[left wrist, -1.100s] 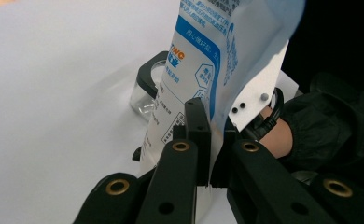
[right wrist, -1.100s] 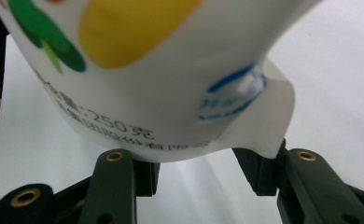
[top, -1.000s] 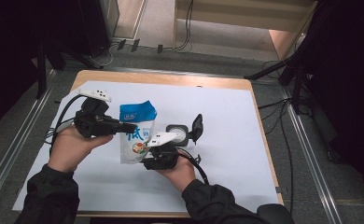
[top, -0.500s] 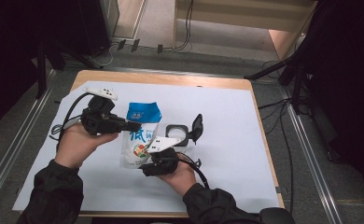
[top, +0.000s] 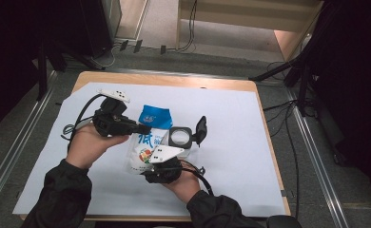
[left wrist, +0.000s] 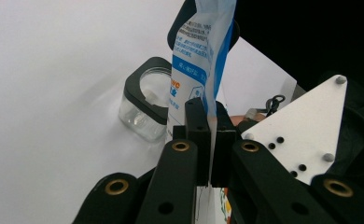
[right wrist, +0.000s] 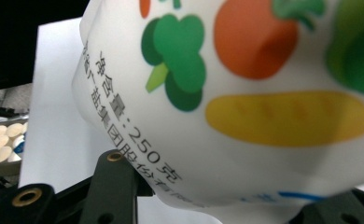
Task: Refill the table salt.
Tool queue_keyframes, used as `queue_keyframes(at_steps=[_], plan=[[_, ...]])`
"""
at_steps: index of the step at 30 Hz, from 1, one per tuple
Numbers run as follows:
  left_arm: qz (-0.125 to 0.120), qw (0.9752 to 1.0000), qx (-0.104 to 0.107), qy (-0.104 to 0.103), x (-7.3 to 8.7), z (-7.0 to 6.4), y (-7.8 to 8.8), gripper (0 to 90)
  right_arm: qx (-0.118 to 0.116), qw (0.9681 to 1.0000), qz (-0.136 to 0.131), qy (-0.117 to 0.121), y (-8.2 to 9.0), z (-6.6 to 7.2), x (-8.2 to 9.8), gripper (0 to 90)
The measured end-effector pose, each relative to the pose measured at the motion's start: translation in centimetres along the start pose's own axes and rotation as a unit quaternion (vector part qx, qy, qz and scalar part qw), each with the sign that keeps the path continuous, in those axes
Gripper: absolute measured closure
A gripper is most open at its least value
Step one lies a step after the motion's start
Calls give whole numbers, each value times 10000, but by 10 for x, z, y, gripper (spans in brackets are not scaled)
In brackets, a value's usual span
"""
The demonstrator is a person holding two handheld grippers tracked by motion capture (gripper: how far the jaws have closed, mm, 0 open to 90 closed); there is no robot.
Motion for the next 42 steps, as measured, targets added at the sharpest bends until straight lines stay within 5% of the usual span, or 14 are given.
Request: queue_keyframes(at_steps=[4, 5, 6, 20, 42], plan=[[113, 9999, -33, -17, 0, 1, -6, 900, 83, 9999, 37, -70, -1, -3, 2, 428], [65, 10000, 7, 7, 0, 1, -7, 900, 94, 9999, 49, -64, -1, -3, 2, 436], [42, 10000, 9, 15, -1, 1, -8, 900, 135, 9999, 37, 0, -1, -1, 3, 547], [178, 9998, -54, 27, -1, 4, -23, 900, 146, 9998, 100, 62, -3, 3, 8, 546], [314, 9995, 9, 82, -5, 11, -50, 900, -18, 9990, 173, -419, 0, -5, 21, 562]])
Point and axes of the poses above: each handheld gripper's, and its own axes: y roughly backward along the jaws, x roughly out of its underside, z roughly to its left, the point moved 6 cm from there along -y, roughly forward along the jaws
